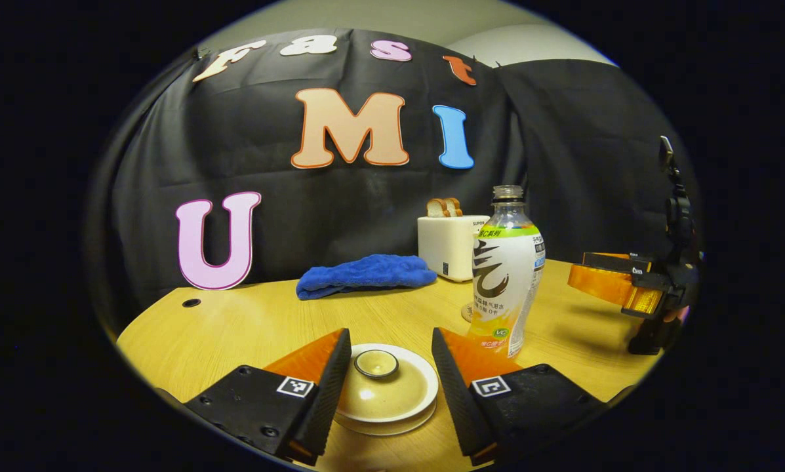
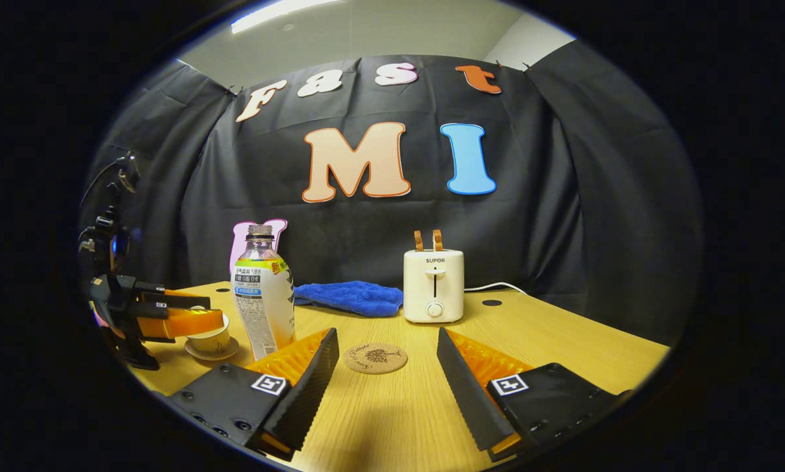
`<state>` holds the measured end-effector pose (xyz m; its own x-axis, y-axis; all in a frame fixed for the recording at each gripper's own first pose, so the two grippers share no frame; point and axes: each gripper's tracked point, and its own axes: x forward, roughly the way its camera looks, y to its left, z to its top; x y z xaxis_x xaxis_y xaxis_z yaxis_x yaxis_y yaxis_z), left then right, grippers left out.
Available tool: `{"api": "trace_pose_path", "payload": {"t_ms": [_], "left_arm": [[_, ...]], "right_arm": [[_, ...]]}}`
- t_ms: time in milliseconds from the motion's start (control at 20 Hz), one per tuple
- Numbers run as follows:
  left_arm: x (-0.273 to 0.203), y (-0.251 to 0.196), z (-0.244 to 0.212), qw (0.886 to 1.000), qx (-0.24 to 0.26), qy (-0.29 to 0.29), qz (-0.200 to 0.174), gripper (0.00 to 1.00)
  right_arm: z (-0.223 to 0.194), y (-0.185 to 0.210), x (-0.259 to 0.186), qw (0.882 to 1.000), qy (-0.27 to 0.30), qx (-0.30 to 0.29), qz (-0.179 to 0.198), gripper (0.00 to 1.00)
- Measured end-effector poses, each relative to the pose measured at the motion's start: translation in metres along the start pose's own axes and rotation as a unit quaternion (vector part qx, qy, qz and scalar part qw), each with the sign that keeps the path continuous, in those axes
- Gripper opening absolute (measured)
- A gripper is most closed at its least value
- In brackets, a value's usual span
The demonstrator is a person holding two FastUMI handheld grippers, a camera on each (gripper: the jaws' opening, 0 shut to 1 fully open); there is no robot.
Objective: Open the teacup lid with one hand, grasp the water bottle and pour water into the teacup with the other hand; after pouring, place the water bottle on the coaster and then close the teacup lid.
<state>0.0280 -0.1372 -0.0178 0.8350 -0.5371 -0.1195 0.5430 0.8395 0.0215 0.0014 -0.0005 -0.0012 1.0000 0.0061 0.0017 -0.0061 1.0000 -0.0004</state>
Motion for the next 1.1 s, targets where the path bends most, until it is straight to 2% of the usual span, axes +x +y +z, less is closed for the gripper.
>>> {"api": "trace_pose_path", "payload": {"t_ms": [50, 200, 250, 400, 500, 600, 1100], "left_arm": [[0.001, -0.001, 0.001, 1.0, 0.001, 0.0, -0.002, 0.7], [0.002, 0.0, 0.001, 1.0, 0.001, 0.0, -0.004, 0.55], [0.002, 0.0, 0.001, 1.0, 0.001, 0.001, -0.003, 0.54], [0.002, 0.003, 0.001, 1.0, -0.001, 0.0, 0.002, 0.36], [0.002, 0.003, 0.001, 1.0, -0.002, 0.0, 0.002, 0.3], [0.001, 0.004, 0.001, 1.0, -0.003, -0.001, 0.004, 0.3], [-0.008, 0.014, 0.013, 0.998, -0.021, -0.043, 0.029, 0.28]], "right_arm": [[0.001, 0.0, 0.0, 1.0, 0.0, 0.0, 0.0, 0.94], [0.0, 0.0, 0.0, 1.0, 0.0, 0.0, 0.0, 0.94], [0.0, 0.0, 0.0, 1.0, 0.0, 0.0, 0.001, 0.94], [0.001, 0.001, 0.0, 1.0, 0.0, 0.0, 0.002, 0.94], [0.0, 0.0, 0.0, 1.0, 0.0, 0.0, 0.002, 0.96], [0.0, 0.0, 0.0, 1.0, 0.0, 0.0, 0.001, 0.94], [0.0, 0.0, 0.0, 1.0, 0.0, 0.0, 0.002, 0.94]]}}
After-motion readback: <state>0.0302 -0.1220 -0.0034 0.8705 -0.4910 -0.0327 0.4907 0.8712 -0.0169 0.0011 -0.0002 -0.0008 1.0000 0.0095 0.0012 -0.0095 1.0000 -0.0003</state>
